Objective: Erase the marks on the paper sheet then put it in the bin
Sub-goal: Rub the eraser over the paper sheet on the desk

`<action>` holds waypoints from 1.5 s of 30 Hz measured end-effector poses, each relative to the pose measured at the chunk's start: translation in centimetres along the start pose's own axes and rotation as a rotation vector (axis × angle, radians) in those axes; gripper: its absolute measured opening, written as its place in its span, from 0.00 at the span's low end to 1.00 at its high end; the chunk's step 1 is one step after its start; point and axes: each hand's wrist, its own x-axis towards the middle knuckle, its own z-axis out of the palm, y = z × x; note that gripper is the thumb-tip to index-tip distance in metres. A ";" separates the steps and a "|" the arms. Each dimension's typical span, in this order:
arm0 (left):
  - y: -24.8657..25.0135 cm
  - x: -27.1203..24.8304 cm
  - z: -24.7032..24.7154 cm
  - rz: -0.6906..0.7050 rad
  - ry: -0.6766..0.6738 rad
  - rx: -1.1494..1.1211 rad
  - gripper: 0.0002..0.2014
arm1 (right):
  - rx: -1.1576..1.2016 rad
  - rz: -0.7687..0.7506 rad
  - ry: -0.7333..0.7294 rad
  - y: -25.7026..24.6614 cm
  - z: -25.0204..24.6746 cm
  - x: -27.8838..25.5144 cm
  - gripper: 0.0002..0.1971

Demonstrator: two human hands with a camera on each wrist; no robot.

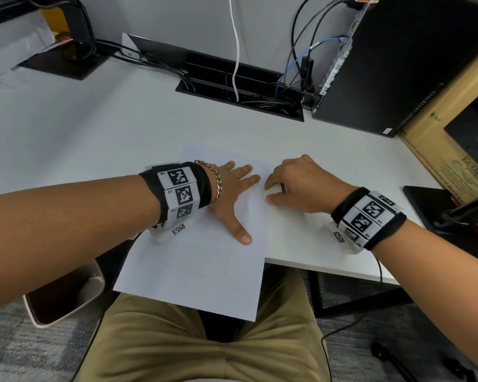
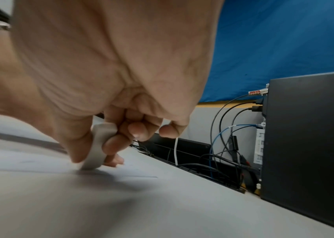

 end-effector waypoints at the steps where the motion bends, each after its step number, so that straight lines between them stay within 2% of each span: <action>1: 0.1 -0.1 0.0 0.000 -0.003 0.000 0.76 | -0.010 0.017 0.023 0.0 0.0 0.3 0.15; 4: 0.1 -0.1 -0.1 0.001 -0.005 0.000 0.76 | -0.008 0.011 0.039 0.0 0.4 0.5 0.15; 7: 0.0 0.1 0.0 -0.002 -0.010 -0.001 0.77 | 0.001 -0.032 -0.017 -0.3 0.5 0.3 0.15; 13: 0.0 0.3 0.1 0.000 -0.009 0.000 0.77 | -0.023 0.052 0.055 0.2 0.2 1.2 0.15; 17: -0.1 0.4 0.0 0.002 -0.009 -0.004 0.78 | 0.013 -0.015 0.007 -0.2 0.7 0.7 0.15; 22: 0.1 0.4 0.0 0.007 -0.008 -0.004 0.77 | 0.006 0.036 0.061 -0.1 0.5 1.4 0.14; 26: 0.1 -0.1 -0.1 0.012 -0.002 -0.032 0.75 | 0.053 -0.031 0.027 -0.8 0.6 1.3 0.12; 30: 0.0 0.1 0.0 0.001 -0.010 -0.011 0.78 | -0.015 0.045 0.041 0.0 0.1 1.7 0.13; 34: 0.0 0.0 0.0 -0.005 -0.013 -0.010 0.76 | -0.035 -0.009 0.011 -0.5 0.6 1.1 0.14; 39: 0.2 0.1 0.0 -0.010 -0.020 -0.002 0.77 | -0.049 0.055 0.040 0.3 0.2 0.9 0.14; 45: 0.5 -0.1 -0.4 -0.014 -0.024 0.001 0.75 | -0.002 0.047 0.020 0.1 0.5 0.2 0.14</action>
